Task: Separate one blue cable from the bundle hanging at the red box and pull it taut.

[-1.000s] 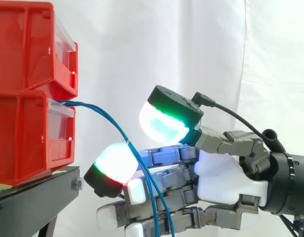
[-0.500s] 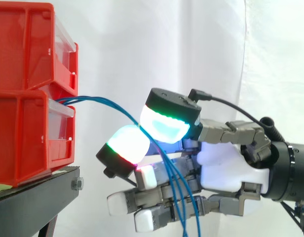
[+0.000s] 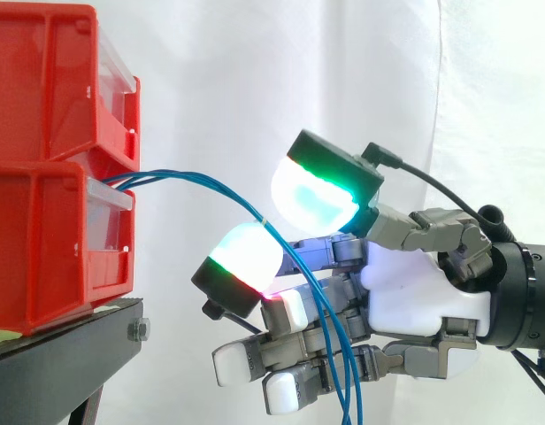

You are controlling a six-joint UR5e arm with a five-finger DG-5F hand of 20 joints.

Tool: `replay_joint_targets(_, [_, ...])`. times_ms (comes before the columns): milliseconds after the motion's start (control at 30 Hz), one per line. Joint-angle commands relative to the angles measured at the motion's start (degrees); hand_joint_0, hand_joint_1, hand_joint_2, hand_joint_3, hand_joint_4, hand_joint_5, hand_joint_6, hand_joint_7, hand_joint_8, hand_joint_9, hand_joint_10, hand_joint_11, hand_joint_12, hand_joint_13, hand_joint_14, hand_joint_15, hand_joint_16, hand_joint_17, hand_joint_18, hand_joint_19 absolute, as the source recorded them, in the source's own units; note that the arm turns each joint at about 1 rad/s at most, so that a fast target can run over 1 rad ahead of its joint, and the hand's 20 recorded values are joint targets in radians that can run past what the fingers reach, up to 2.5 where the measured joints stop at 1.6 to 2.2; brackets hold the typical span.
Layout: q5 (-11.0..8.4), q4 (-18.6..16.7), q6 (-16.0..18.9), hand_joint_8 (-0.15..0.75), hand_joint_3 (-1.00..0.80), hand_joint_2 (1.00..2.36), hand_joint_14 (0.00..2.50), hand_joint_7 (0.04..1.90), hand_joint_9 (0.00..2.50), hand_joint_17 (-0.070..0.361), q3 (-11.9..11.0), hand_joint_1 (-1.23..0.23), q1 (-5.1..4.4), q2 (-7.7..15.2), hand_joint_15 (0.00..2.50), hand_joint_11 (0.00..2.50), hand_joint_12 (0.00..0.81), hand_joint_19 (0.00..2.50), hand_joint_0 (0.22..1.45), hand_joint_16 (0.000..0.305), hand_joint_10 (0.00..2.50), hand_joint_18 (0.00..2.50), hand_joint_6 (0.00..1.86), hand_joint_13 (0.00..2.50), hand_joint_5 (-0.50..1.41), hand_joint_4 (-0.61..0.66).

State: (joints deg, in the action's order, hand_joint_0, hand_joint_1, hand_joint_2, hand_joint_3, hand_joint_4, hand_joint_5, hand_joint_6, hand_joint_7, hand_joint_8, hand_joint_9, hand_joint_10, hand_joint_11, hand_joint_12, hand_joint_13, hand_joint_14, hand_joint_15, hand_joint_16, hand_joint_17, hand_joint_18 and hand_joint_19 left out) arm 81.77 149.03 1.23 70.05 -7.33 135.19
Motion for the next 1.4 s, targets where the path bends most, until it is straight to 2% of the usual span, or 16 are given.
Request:
replay_joint_targets(0, [-0.12,0.0,0.6,0.381,-0.50,1.00,0.01,0.80,1.00,0.102,0.0,-0.66,-0.05,0.0,0.44,0.79,0.370,0.57,0.54,0.045,0.01,0.73,0.94,0.82,-0.19,0.18])
replay_joint_targets(100, [-0.12,-0.1,2.8,0.377,-0.50,1.00,0.01,0.80,1.00,0.100,0.0,-0.72,-0.05,0.0,0.44,0.79,0.368,0.59,0.55,0.044,0.01,0.73,0.93,0.82,-0.19,0.17])
replay_joint_targets(233, [-0.29,-0.1,6.1,0.359,-0.49,1.00,0.01,0.89,0.99,0.094,0.0,-0.79,-0.14,0.0,0.45,0.81,0.346,0.59,0.70,0.042,0.01,0.74,0.93,0.83,-0.20,0.12])
replay_joint_targets(333, [-0.20,-0.3,6.5,0.353,-0.30,1.02,0.01,1.10,0.98,0.092,0.0,-0.81,-0.23,0.0,0.46,0.84,0.344,0.60,0.74,0.041,0.01,0.75,0.95,0.84,-0.21,0.06])
replay_joint_targets(500, [-0.20,-0.7,6.5,0.350,-0.22,1.02,0.02,1.11,0.99,0.091,0.0,-0.81,-0.31,0.1,0.49,0.89,0.341,0.65,0.79,0.040,0.01,0.73,1.00,0.85,-0.22,-0.01])
replay_joint_targets(600, [-0.20,-0.8,6.5,0.347,-0.32,1.01,0.02,1.00,1.01,0.089,0.0,-0.82,-0.23,0.1,0.51,0.90,0.337,0.68,0.83,0.040,0.01,0.71,1.00,0.87,-0.22,-0.04])
replay_joint_targets(700, [-0.20,-0.9,6.5,0.349,-0.50,1.00,0.02,1.01,1.07,0.086,0.0,-0.86,-0.31,0.1,0.52,0.93,0.336,0.67,0.86,0.038,0.01,0.73,0.99,0.90,-0.20,-0.02])
replay_joint_targets(900, [-0.12,-1.1,6.6,0.356,-0.50,1.00,0.02,1.15,1.16,0.081,0.0,-0.95,-0.14,0.6,0.51,0.95,0.326,0.60,0.74,0.036,0.01,0.81,0.96,0.94,-0.14,0.04])
replay_joint_targets(967, [0.06,-1.8,6.7,0.357,-0.50,1.00,0.02,1.12,1.16,0.081,0.0,-0.96,0.04,0.8,0.51,0.93,0.323,0.61,0.68,0.036,0.02,0.80,0.95,0.94,-0.13,0.05])
replay_joint_targets(1033, [0.06,-2.9,6.8,0.364,-0.50,1.00,0.02,1.06,1.17,0.084,0.0,-0.95,0.13,1.2,0.51,0.90,0.336,0.61,0.56,0.038,0.01,0.81,0.94,0.94,-0.13,0.06])
replay_joint_targets(1100, [0.06,-3.0,6.9,0.371,-0.50,1.00,0.02,1.04,1.17,0.090,0.0,-0.95,0.13,1.1,0.51,0.89,0.345,0.61,0.53,0.040,0.01,0.82,0.94,0.95,-0.13,0.07])
replay_joint_targets(1267, [0.15,-2.9,6.9,0.382,-0.50,1.00,0.02,1.01,1.17,0.096,0.0,-0.85,0.13,1.2,0.51,0.86,0.353,0.61,0.50,0.043,0.01,0.84,0.91,0.95,-0.13,0.09])
replay_joint_targets(1333, [0.15,-3.0,6.9,0.371,-0.50,1.00,0.02,1.03,1.17,0.091,0.0,-0.72,0.13,1.2,0.51,0.85,0.345,0.63,0.55,0.041,0.01,0.82,0.90,0.94,-0.13,0.08])
replay_joint_targets(1367, [0.15,-3.0,6.9,0.368,-0.50,1.00,0.02,1.05,1.17,0.091,0.0,-0.70,0.13,1.2,0.51,0.85,0.343,0.63,0.56,0.040,0.02,0.81,0.90,0.94,-0.13,0.08])
